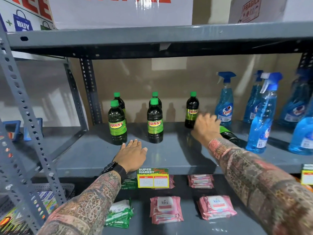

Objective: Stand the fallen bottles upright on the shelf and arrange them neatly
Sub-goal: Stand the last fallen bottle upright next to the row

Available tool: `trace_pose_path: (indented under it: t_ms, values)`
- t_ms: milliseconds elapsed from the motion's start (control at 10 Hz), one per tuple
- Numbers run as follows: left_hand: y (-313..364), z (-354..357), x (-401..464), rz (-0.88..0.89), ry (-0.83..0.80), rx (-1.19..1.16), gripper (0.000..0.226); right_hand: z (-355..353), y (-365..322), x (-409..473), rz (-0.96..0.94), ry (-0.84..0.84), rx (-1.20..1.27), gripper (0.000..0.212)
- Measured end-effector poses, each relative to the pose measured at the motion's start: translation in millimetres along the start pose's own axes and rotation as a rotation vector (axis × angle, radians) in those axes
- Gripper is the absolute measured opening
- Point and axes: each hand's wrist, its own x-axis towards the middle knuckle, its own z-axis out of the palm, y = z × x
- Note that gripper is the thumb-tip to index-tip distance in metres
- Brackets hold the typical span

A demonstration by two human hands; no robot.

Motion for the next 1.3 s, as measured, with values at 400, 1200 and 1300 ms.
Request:
trace_pose_path:
  t_ms: [400,1200,1300]
  values:
    - [1,0,0,-0.007,-0.007,-0.002,0.067,-4,11,-10,0.169,-0.205,0.115,0.060]
    - [-3,5,-3,-0.014,0.011,-0.013,0.067,58,-7,-10,0.006,0.187,1.197,0.079]
    - [-2,3,-4,-0.010,0.013,-0.016,0.067,59,-5,-8,0.043,0.227,1.051,0.084]
